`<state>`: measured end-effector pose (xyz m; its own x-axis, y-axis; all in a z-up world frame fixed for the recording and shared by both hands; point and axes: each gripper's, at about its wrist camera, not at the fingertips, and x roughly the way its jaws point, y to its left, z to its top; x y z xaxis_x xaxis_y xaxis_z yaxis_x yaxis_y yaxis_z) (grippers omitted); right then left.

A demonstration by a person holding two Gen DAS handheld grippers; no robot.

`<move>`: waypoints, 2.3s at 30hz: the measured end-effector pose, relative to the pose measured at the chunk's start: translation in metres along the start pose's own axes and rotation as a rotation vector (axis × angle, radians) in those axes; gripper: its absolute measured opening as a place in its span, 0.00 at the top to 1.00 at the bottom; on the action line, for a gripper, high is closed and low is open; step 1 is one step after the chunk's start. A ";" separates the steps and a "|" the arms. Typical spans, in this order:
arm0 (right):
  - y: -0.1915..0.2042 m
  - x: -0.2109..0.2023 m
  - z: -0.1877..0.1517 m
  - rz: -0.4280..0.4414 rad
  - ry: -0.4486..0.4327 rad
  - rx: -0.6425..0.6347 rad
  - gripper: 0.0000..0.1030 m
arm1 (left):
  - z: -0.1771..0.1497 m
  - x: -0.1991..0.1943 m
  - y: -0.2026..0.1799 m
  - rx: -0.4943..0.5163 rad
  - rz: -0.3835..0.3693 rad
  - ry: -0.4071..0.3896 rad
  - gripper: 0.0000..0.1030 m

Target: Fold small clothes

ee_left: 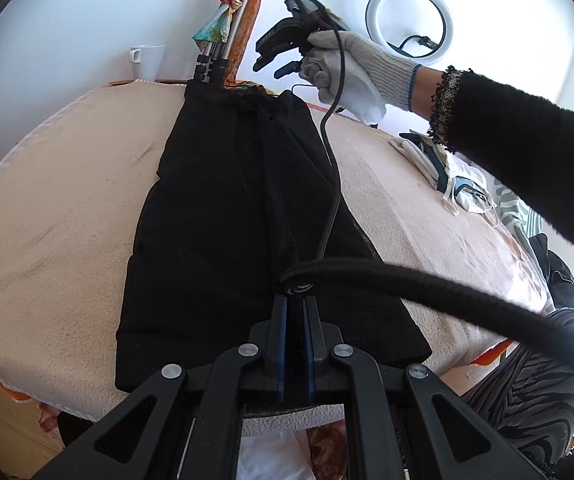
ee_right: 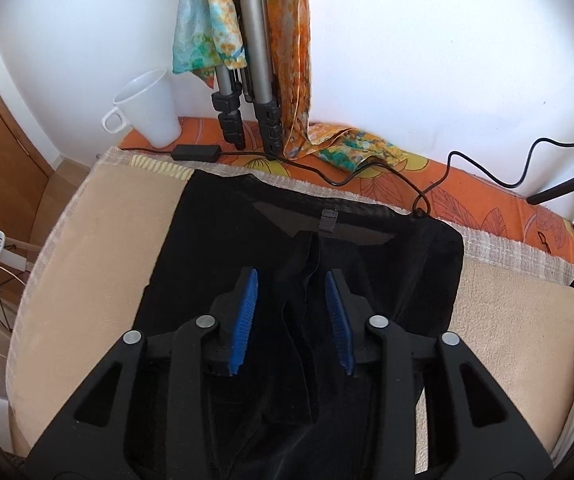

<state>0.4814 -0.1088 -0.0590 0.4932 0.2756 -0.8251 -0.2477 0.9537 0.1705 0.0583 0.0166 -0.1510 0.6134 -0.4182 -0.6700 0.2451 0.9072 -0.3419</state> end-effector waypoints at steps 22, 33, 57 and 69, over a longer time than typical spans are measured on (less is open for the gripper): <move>-0.027 -0.162 -0.216 0.287 -0.008 0.145 0.61 | -0.015 -0.037 -0.047 0.230 0.024 -0.046 0.78; -0.027 -0.090 -0.238 0.308 0.153 0.171 0.61 | -0.021 -0.008 -0.080 0.327 0.040 0.013 0.75; -0.020 -0.072 -0.239 0.304 0.196 0.110 0.97 | -0.012 -0.003 -0.082 0.321 0.006 0.008 1.00; -0.028 -0.070 -0.240 0.315 0.208 0.141 0.97 | 0.011 -0.006 -0.032 0.212 0.204 0.010 0.71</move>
<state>0.2534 -0.1836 -0.1351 0.2282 0.5402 -0.8100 -0.2361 0.8378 0.4923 0.0548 -0.0094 -0.1293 0.6588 -0.2254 -0.7178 0.2697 0.9614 -0.0544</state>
